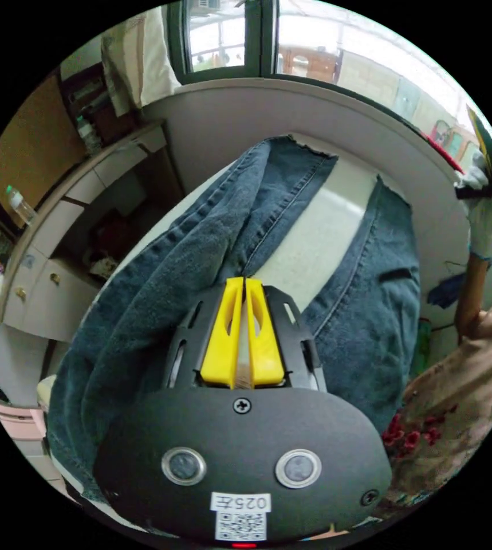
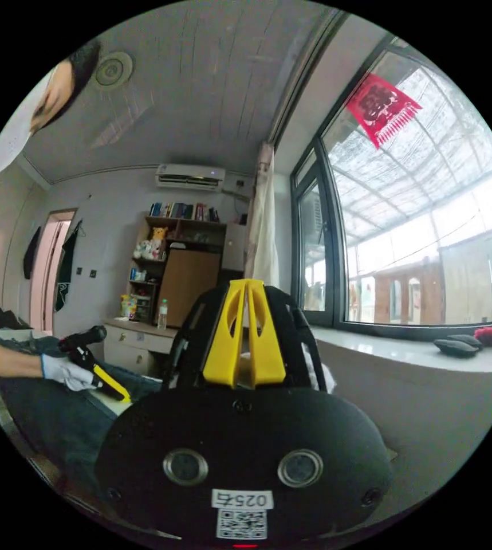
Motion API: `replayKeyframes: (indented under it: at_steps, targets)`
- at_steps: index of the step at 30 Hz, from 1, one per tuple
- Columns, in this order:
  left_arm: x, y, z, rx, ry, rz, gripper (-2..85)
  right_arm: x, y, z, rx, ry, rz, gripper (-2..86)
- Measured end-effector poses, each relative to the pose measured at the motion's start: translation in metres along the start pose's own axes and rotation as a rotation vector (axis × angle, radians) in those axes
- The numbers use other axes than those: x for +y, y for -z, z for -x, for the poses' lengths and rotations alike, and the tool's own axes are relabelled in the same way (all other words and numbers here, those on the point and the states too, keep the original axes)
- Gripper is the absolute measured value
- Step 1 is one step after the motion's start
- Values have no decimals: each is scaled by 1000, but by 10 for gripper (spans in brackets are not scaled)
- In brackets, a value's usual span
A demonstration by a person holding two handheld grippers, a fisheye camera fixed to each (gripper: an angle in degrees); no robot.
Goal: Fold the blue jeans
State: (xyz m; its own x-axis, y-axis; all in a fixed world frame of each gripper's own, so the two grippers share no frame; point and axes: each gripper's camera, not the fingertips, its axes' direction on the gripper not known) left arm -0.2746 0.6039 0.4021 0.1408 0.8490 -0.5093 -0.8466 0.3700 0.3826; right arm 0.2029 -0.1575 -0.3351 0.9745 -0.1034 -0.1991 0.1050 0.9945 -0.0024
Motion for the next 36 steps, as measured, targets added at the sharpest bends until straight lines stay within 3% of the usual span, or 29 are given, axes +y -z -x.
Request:
replayKeyframes:
  at_steps: [7, 15, 20, 24, 27, 29, 31, 34, 36]
  targets:
    - [15, -2, -14, 156, -78, 36, -10, 50, -161, -25, -176, 26, 698, -9]
    - [16, 30, 4, 222, -116, -43, -9, 94, -286, -64, -208, 13, 1113, -9]
    - [36, 95, 52, 350, -33, -262, -9, 75, -309, -81, -189, 49, 1214, -9]
    - [72, 144, 79, 122, 39, -282, -10, 51, -324, -90, -126, 55, 1276, -9]
    - [82, 126, 75, -3, 47, -187, -11, 6, -315, -65, 2, 153, 1099, -8]
    - [80, 97, 78, -36, 55, -118, -10, -31, -303, -39, -151, 101, 907, -5]
    - [76, 59, 86, -29, 89, -43, -10, -67, -311, 1, -493, 6, 779, 7]
    - [75, 59, 88, -36, 109, -65, -9, -90, -353, 62, -820, 22, 786, 80]
    - [79, 67, 87, -40, 109, -82, -9, -96, -380, 101, -883, 101, 800, 92]
